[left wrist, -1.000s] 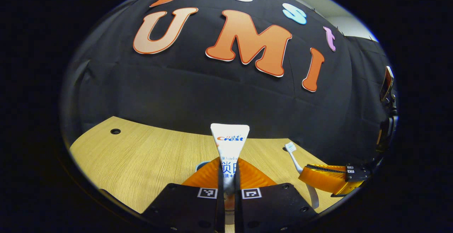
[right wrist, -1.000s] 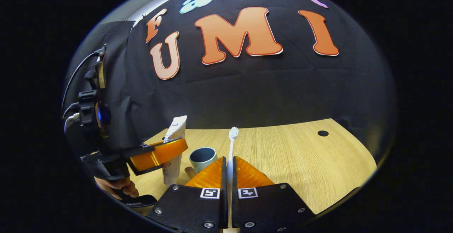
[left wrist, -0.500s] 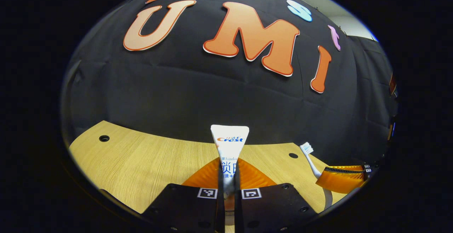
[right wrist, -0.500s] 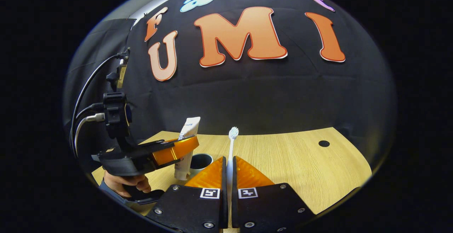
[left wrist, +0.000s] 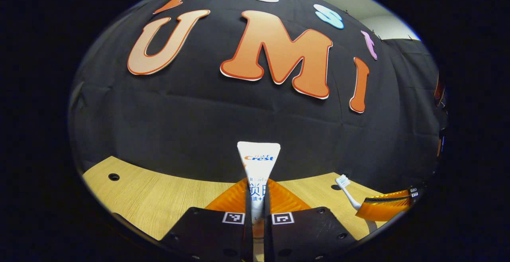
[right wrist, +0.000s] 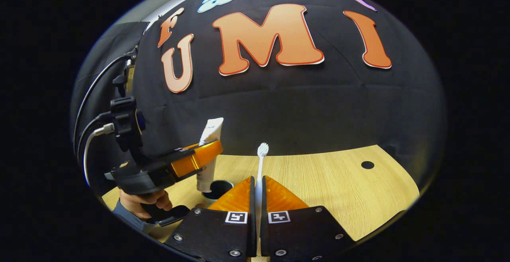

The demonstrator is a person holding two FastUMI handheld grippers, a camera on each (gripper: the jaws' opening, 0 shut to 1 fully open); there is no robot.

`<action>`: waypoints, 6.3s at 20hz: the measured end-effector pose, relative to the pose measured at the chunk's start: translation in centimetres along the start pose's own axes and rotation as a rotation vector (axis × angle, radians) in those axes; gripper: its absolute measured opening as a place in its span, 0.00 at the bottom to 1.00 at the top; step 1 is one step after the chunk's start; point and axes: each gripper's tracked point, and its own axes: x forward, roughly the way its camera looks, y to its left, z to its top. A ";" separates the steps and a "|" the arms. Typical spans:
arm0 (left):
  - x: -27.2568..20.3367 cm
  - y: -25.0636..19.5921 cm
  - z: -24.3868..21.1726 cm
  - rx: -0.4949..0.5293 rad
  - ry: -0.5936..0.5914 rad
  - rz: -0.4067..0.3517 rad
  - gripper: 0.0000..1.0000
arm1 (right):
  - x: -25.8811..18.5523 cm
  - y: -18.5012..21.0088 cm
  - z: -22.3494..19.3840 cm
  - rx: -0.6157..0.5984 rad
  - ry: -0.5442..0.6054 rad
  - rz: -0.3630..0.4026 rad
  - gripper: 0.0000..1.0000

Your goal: Put the toothbrush and toothpaste on the desktop into the cup, then pick up the cup and place it on the coaster on the desktop.

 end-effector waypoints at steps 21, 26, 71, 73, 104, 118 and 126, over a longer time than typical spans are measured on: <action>-2.0 1.7 -9.6 0.036 0.240 -0.108 0.81 | 2.5 3.5 2.1 0.027 -0.073 0.079 0.05; -2.8 1.8 -10.1 0.114 0.246 -0.082 0.82 | 1.9 3.8 2.6 0.024 -0.083 0.078 0.05; -13.1 5.2 -9.9 0.065 0.218 -0.051 0.89 | 13.2 4.8 2.0 0.264 -0.234 0.172 0.08; -13.1 4.9 -9.9 0.065 0.215 -0.055 0.89 | 13.2 4.8 2.0 0.255 -0.242 0.171 0.08; -11.6 1.4 -12.4 -0.052 0.285 -0.064 0.89 | 12.0 -1.0 -1.1 -0.060 -0.028 0.087 0.58; -12.4 2.5 -10.6 -0.008 0.237 -0.060 0.89 | 17.8 2.4 -8.4 -0.062 0.266 0.328 0.58; -12.8 4.0 -11.3 -0.017 0.245 -0.040 0.88 | 19.1 2.0 -11.6 -0.111 0.359 0.342 0.58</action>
